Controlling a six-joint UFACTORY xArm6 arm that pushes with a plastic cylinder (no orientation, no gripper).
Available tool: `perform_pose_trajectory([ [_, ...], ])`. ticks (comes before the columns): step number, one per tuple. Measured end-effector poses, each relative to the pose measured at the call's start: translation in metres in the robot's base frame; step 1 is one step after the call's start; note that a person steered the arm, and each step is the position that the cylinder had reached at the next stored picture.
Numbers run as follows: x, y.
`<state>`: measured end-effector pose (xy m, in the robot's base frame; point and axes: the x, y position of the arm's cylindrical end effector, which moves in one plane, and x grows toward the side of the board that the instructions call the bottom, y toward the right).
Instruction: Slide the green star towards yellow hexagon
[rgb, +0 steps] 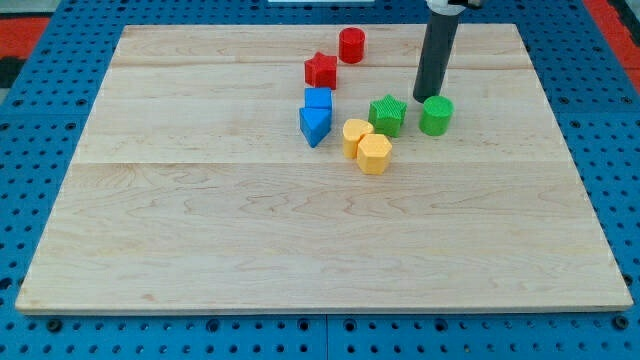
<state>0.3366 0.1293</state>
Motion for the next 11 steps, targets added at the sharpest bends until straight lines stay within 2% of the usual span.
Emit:
perform_pose_trajectory([
  [3, 0.008, -0.024],
  [6, -0.012, -0.044],
  [8, -0.011, -0.073],
  [11, 0.023, -0.039],
])
